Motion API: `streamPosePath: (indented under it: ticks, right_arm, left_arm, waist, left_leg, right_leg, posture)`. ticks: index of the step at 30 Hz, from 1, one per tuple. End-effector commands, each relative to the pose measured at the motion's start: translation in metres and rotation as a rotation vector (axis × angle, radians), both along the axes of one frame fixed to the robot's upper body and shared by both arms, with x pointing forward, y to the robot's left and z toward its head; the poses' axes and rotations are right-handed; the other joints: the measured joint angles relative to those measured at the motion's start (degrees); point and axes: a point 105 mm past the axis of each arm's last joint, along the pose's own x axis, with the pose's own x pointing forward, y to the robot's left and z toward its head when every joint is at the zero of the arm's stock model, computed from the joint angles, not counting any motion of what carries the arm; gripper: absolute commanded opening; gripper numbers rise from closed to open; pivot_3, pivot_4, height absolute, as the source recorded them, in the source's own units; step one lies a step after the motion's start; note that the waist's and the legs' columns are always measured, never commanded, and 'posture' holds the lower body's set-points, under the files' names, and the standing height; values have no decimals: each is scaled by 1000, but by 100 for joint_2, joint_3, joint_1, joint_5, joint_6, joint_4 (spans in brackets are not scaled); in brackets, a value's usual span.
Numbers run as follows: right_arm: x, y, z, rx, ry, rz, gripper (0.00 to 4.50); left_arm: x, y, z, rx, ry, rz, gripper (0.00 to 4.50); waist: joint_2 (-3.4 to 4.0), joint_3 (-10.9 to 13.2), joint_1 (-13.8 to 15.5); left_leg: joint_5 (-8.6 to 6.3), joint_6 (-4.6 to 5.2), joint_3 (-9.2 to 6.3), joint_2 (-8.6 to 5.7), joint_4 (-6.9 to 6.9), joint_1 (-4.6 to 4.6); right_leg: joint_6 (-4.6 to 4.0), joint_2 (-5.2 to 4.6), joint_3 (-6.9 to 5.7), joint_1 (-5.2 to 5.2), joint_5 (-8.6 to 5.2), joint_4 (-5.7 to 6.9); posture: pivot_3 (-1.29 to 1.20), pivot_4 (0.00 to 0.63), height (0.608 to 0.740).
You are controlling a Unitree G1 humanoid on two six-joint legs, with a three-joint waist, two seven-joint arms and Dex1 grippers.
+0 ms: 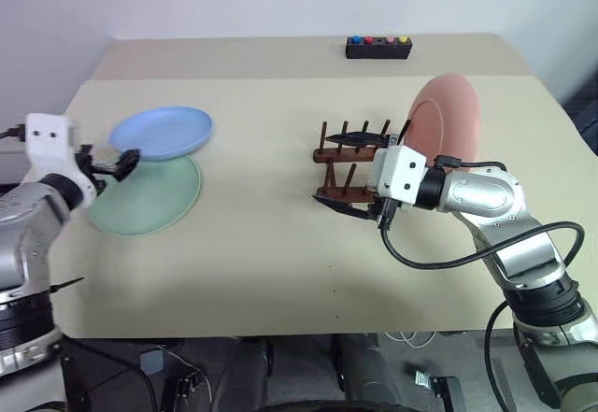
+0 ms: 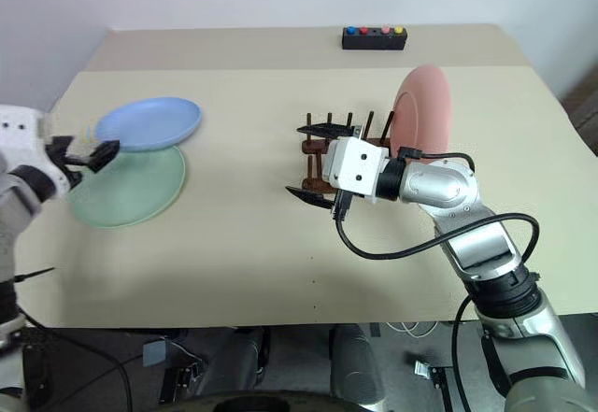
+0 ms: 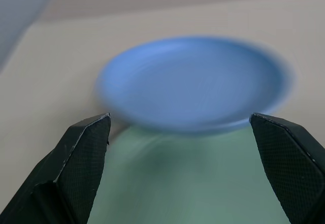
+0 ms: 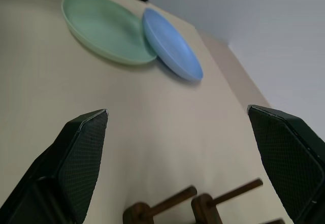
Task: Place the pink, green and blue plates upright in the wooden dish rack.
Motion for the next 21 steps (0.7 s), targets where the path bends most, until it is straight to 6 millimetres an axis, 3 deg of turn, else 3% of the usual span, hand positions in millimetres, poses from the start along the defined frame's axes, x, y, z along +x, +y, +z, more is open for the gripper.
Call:
streamPosePath:
  ticks: [1,7,12,16,21]
  right_arm:
    - [-3,4,9,11,-56,24,4500]
    - [-3,6,8,20,-57,21,4500]
    - [-3,5,7,25,-60,9,4500]
    - [-4,4,8,29,-63,1,4500]
    - [-4,2,7,32,-59,-8,4500]
  left_arm:
    - [-4,25,0,45,66,133,4469]
    - [-3,49,-26,73,231,237,4469]
    - [4,46,-48,4,307,206,4469]
    - [4,43,-53,-23,313,196,3249]
    - [-2,37,-54,-34,301,171,656]
  waist:
    - [0,0,5]
    - [0,0,2]
    - [-3,-1,4]
    - [-3,-1,3]
    - [-3,-2,-1]
  left_leg:
    - [0,0,0,0,-2,0]
    - [1,-1,0,0,-2,0]
    - [1,-2,0,-1,-2,-1]
    - [1,-2,0,0,-2,-1]
    - [1,-2,0,0,-4,-1]
  right_leg:
    - [0,0,0,-1,0,0]
    - [-1,0,0,-5,0,6]
    - [-1,0,-1,-5,0,6]
    - [-1,0,-1,-6,0,6]
    - [-1,-1,0,-8,0,8]
  posture:
    - [0,150,740]
    - [0,150,740]
    - [0,150,740]
    - [0,150,740]
    - [0,150,740]
